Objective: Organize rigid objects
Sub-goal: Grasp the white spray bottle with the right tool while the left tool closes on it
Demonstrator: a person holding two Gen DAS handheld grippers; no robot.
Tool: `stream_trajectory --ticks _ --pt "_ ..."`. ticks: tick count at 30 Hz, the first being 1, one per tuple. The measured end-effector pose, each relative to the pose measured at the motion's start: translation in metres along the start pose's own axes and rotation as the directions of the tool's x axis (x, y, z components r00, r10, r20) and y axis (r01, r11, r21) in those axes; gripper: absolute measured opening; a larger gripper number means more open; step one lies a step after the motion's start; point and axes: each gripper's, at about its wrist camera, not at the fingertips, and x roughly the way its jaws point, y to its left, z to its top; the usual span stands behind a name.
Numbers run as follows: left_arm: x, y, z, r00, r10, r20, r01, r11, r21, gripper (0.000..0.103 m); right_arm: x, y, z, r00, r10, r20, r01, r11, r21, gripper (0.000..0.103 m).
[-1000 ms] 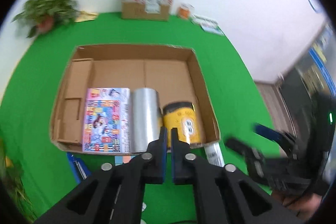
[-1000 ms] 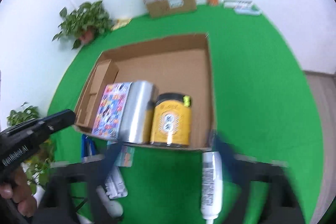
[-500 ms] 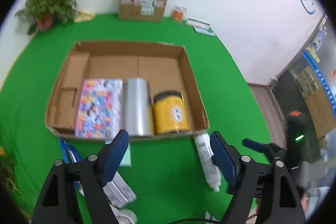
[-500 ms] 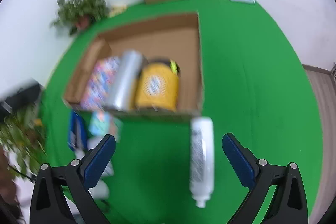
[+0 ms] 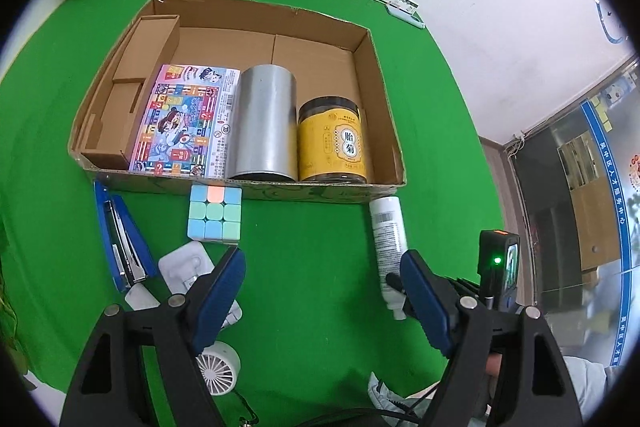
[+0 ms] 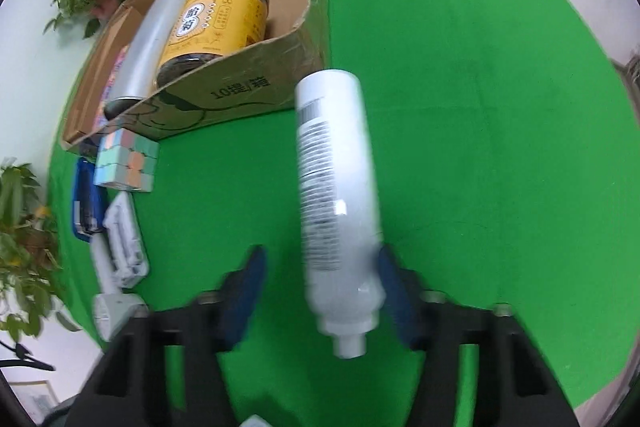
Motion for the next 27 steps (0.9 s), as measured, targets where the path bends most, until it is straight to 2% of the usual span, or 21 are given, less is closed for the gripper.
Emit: stream_trajectory --ticks 1,2,4,6,7,8,12,15,17,21,27 --pt "0.0 -0.001 0.0 1.0 -0.003 -0.005 0.003 1.0 0.004 0.08 0.001 0.002 0.003 1.0 -0.004 -0.003 0.004 1.0 -0.012 0.029" --pt "0.0 -0.002 0.0 1.0 -0.003 -0.007 0.003 1.0 0.008 0.08 -0.001 0.003 0.003 1.0 0.015 -0.006 -0.015 1.0 -0.015 0.03" --pt "0.0 -0.004 -0.001 1.0 -0.008 -0.011 0.008 1.0 0.022 0.08 -0.009 0.009 -0.001 0.994 0.104 0.011 -0.104 0.994 -0.033 0.03" --pt "0.002 -0.004 -0.001 1.0 -0.015 -0.014 0.016 1.0 0.024 0.08 -0.019 0.019 -0.007 0.985 0.168 0.041 -0.165 0.983 -0.076 0.044" --pt "0.004 -0.003 -0.001 1.0 -0.019 -0.018 0.02 1.0 0.023 0.08 -0.02 0.021 -0.007 0.985 0.165 0.048 -0.161 0.984 -0.081 0.062" --pt "0.007 -0.002 0.0 0.999 -0.022 -0.023 0.023 0.999 0.022 0.08 -0.02 0.021 -0.007 0.986 0.159 0.055 -0.155 0.986 -0.068 0.071" --pt "0.023 0.001 0.004 0.998 -0.043 -0.056 0.045 0.999 0.024 0.08 -0.01 0.012 0.003 0.98 0.187 0.062 -0.19 0.981 0.048 0.071" --pt "0.044 0.002 0.005 0.993 -0.054 -0.105 0.058 0.998 0.033 0.08 0.002 0.018 0.012 0.98 0.198 0.03 -0.199 0.979 0.038 0.069" --pt "0.055 0.002 0.005 0.989 -0.055 -0.136 0.061 0.997 0.043 0.079 0.014 0.027 0.01 0.979 0.201 -0.03 -0.201 0.979 0.02 0.057" --pt "0.065 0.004 0.007 0.983 -0.085 -0.161 0.093 0.995 0.043 0.078 0.023 0.052 -0.006 0.953 0.296 -0.067 -0.297 0.955 -0.011 0.057" --pt "0.087 0.017 0.009 0.973 -0.119 -0.2 0.122 0.992 0.005 0.078 0.039 0.059 -0.01 0.943 0.324 -0.077 -0.32 0.946 0.059 0.056"
